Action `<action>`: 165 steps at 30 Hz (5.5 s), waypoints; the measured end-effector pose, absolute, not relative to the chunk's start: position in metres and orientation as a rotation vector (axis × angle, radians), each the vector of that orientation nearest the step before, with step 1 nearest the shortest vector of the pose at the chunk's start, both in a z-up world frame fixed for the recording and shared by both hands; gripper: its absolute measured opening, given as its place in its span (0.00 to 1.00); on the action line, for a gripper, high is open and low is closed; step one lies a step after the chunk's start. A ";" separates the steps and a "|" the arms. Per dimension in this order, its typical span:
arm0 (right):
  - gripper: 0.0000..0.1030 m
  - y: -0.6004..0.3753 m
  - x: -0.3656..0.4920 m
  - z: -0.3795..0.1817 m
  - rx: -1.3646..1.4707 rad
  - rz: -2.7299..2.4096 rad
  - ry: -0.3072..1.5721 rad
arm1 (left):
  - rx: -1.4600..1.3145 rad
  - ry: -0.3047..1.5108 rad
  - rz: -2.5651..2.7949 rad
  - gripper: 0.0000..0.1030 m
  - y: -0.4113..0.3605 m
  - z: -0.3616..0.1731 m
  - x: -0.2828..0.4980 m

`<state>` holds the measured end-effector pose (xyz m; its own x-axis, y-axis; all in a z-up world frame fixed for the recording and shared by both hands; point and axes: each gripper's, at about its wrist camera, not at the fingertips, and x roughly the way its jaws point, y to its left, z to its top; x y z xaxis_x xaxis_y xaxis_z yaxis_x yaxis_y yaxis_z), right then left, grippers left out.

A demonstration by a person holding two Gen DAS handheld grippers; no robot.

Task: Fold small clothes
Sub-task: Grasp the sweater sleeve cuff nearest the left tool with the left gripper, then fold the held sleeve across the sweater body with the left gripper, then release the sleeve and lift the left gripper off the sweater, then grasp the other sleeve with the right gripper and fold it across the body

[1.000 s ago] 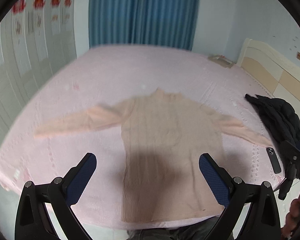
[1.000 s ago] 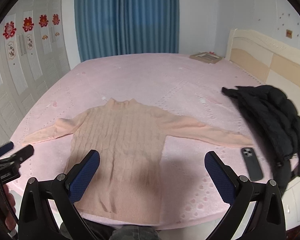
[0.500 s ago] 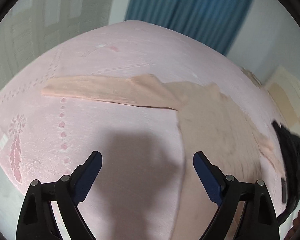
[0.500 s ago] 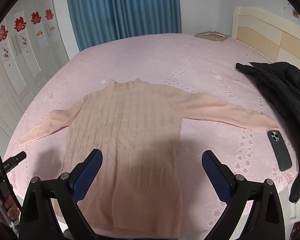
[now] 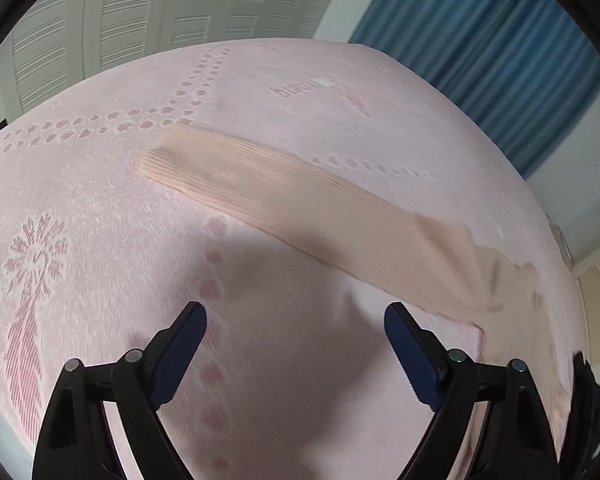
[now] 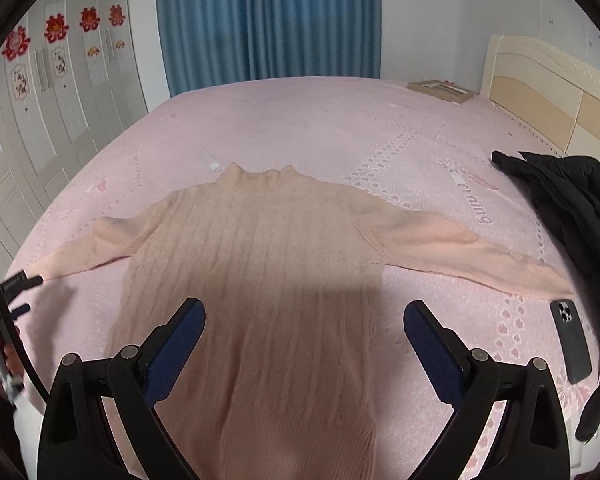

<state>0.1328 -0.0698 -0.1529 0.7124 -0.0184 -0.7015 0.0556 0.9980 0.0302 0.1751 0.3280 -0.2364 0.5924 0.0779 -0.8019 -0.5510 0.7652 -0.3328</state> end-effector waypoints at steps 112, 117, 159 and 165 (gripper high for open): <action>0.05 -0.176 0.290 -0.282 0.151 -0.058 0.896 | -0.258 0.869 -0.077 0.32 0.117 -0.239 0.306; 0.26 -0.170 0.278 -0.263 0.068 -0.070 0.893 | -0.219 0.891 -0.091 0.48 0.111 -0.226 0.289; 0.19 -0.451 0.215 -0.267 0.421 -0.605 0.796 | -0.001 0.883 -0.098 0.66 0.008 -0.184 0.206; 0.06 -0.426 0.210 -0.224 0.239 -0.609 0.722 | -0.087 0.890 -0.062 0.66 0.052 -0.182 0.192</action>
